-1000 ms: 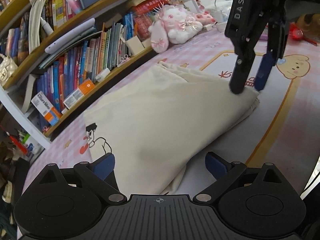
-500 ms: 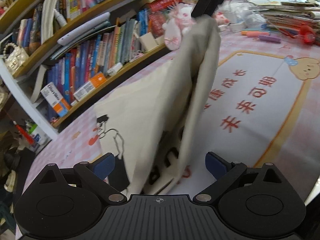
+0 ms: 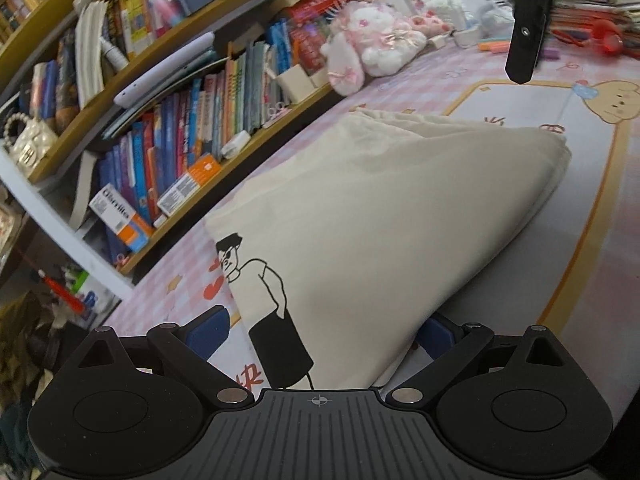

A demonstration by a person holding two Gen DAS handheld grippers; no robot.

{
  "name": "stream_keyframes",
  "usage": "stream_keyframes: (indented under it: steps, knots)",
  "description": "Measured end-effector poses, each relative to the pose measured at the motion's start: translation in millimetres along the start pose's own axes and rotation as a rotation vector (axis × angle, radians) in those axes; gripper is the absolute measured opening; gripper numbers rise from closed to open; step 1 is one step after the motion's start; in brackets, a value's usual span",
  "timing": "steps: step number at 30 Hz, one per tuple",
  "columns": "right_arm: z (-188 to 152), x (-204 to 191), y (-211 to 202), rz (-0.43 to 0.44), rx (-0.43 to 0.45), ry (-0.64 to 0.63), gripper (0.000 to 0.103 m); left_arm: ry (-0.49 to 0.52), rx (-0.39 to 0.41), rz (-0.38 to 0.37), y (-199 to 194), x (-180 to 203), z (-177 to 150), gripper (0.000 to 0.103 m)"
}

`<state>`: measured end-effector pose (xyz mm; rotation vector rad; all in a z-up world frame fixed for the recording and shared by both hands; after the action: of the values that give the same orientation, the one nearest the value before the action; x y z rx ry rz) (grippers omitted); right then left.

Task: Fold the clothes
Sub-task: 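Grasp the shirt end with the left gripper while the right gripper lifts the other end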

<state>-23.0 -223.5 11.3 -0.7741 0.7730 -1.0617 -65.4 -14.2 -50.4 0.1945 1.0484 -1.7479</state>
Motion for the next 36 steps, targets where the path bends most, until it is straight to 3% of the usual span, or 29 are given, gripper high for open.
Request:
stream_keyframes:
  steps: [4, 6, 9, 15, 18, 21, 23, 24, 28, 31, 33, 36]
  knots:
    - [-19, -43, 1, -0.089, 0.072, -0.523, 0.066, 0.006, 0.016, -0.038, -2, -7, 3, 0.099]
    - [-29, -62, 7, -0.095, 0.1, -0.701, 0.07, -0.007, 0.027, -0.055, -2, -14, 6, 0.099]
    - [-42, -85, 21, -0.092, 0.126, -0.844, 0.07, -0.051, 0.036, -0.086, -1, -24, 10, 0.099]
    - [-52, -114, 44, -0.112, 0.191, -0.926, 0.07, -0.193, 0.033, -0.183, 3, -46, 17, 0.099]
    - [-55, -121, 56, -0.184, 0.213, -0.98, 0.064, -0.232, 0.042, -0.212, 2, -53, 15, 0.099]
    - [-56, -122, 64, -0.292, 0.236, -1.043, 0.038, -0.227, 0.054, -0.23, 0, -53, 13, 0.099]
    - [-53, -121, 63, -0.302, 0.24, -1.048, 0.016, -0.203, 0.053, -0.242, 1, -50, 11, 0.099]
    - [-50, -121, 61, -0.302, 0.238, -1.038, 0.012, -0.183, 0.051, -0.246, 0, -47, 9, 0.099]
    - [-36, -124, 45, -0.29, 0.268, -0.99, 0.011, -0.085, 0.051, -0.244, -7, -31, 3, 0.097]
    - [-26, -127, 38, -0.288, 0.276, -0.972, 0.011, -0.005, 0.04, -0.218, -10, -21, -2, 0.083]
    - [-23, -127, 36, -0.284, 0.27, -0.961, 0.011, 0.072, 0.022, -0.157, -8, -16, -7, 0.047]
    - [-25, -122, 36, -0.289, 0.258, -0.962, 0.011, 0.145, 0.021, -0.104, -5, -17, -13, 0.021]
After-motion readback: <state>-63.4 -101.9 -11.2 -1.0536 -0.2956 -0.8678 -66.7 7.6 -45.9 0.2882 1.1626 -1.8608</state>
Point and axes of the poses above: each gripper's, at about its wrist camera, not at the fingertips, and y roughly the way its jaws point, x to its right, z to its top, the point moved 5 cm from there along y, roughly the way its jaws point, and after that the axes turned 3 degrees about y, right-handed, at the moved point
